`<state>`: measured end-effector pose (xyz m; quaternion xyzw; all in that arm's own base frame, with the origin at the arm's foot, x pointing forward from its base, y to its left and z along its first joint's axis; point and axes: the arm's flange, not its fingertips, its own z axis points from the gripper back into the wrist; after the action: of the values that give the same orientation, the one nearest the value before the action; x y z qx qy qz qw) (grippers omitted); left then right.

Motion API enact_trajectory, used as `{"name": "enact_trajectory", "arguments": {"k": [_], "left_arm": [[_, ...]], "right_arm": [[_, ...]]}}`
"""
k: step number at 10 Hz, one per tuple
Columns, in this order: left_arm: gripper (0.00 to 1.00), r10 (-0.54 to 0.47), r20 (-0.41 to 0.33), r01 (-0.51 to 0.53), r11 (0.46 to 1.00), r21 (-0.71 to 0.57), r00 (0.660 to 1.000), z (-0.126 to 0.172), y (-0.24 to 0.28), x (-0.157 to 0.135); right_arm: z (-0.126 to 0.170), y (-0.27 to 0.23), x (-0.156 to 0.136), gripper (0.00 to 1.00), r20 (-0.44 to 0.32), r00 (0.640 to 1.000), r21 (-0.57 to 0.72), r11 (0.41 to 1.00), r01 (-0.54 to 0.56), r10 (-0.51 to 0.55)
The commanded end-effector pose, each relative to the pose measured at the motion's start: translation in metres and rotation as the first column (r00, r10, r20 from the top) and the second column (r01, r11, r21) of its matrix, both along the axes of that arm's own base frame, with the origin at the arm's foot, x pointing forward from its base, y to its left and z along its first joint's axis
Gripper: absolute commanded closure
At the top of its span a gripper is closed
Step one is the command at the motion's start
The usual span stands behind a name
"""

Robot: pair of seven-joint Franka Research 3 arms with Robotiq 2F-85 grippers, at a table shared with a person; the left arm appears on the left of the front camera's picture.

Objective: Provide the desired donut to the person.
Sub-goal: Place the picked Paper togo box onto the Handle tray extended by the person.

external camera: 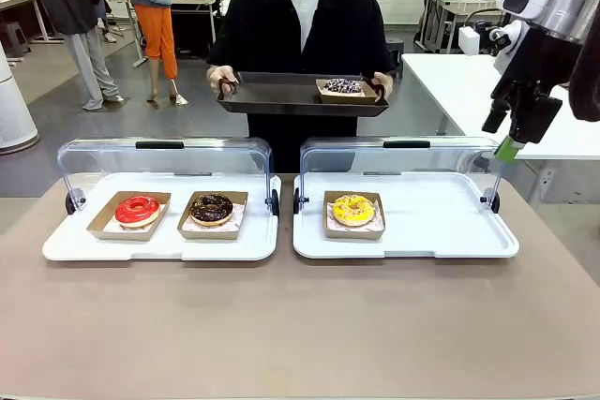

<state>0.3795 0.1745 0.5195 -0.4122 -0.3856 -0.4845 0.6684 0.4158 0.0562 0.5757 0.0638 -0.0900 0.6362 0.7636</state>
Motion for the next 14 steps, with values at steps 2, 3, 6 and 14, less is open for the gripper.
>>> {"name": "enact_trajectory", "arguments": {"k": [2, 3, 6, 14], "left_arm": [[0.0, -0.004, 0.016, 0.004, 1.0, -0.015, 1.0, 0.002, 0.0, -0.001], [0.0, -0.004, 0.016, 0.004, 1.0, -0.015, 1.0, 0.002, 0.0, -0.001], [0.0, -0.004, 0.016, 0.004, 1.0, -0.015, 1.0, 0.002, 0.0, -0.001], [0.0, -0.004, 0.016, 0.004, 1.0, -0.015, 1.0, 0.002, 0.0, -0.001]], "right_arm": [[-0.004, -0.083, 0.019, 0.0, 0.017, 0.998, 0.425, 0.903, -0.061, 0.06], [-0.01, -0.117, 0.02, 0.0, 0.053, 0.997, 0.541, 0.837, -0.083, 0.064], [-0.03, -0.194, 0.005, 0.0, 0.14, 0.99, 0.757, 0.647, -0.094, -0.02], [-0.056, -0.239, 0.012, 0.0, 0.058, 0.997, 0.823, 0.567, -0.015, -0.058]]}}
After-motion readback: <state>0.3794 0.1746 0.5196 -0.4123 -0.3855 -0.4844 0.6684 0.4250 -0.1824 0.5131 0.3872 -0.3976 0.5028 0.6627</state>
